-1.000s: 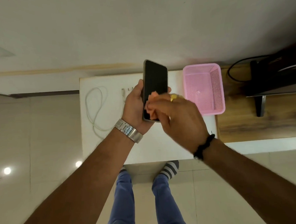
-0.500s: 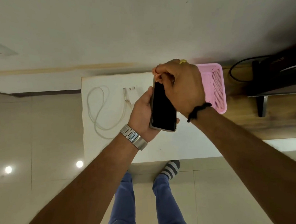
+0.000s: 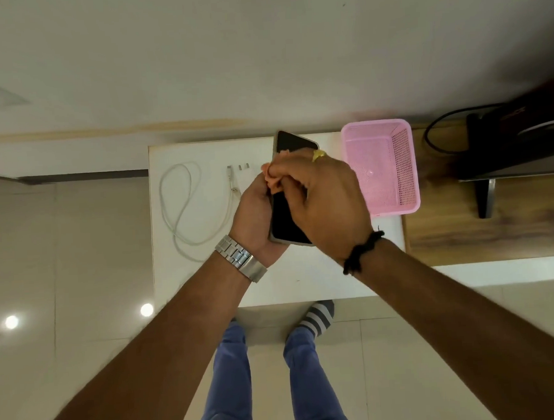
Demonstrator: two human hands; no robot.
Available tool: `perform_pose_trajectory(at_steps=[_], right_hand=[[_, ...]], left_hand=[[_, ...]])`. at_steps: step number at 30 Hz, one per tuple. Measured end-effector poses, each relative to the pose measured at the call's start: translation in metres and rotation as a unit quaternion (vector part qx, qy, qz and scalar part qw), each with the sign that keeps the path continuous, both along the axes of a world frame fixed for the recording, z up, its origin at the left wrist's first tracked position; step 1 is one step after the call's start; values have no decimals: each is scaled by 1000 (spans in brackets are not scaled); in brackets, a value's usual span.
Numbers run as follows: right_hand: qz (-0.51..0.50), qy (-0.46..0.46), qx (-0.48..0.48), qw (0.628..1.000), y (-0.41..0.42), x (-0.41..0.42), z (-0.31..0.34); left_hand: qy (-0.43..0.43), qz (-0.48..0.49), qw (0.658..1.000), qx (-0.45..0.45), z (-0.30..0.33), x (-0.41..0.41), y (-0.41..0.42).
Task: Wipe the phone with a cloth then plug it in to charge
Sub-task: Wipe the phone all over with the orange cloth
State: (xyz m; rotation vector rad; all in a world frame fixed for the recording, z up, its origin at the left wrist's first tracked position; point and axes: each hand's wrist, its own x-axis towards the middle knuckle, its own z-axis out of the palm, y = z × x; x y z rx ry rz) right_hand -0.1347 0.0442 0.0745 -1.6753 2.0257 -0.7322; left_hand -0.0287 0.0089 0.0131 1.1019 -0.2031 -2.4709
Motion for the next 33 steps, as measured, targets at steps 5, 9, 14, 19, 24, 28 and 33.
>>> perform_pose_trajectory(at_steps=[5, 9, 14, 19, 24, 28, 33], right_hand=[[-23, -7, -8, 1000, -34, -22, 2], [-33, 21, 26, 999, -31, -41, -1], [-65, 14, 32, 997, -21, -46, 1], [-12, 21, 18, 1000, -34, -38, 1], [-45, 13, 45, 998, -18, -43, 5], [72, 36, 45, 996, 17, -5, 21], [18, 79, 87, 993, -12, -41, 13]], left_hand=[[6, -34, 999, -27, -3, -2, 10], [31, -43, 998, -42, -2, 7, 0], [33, -62, 996, -50, -2, 6, 1], [43, -60, 996, -56, -5, 8, -1], [35, -49, 997, -38, -6, 7, -7], [36, 0, 999, 14, -10, 10, -12], [27, -49, 998, -17, -14, 6, -4]])
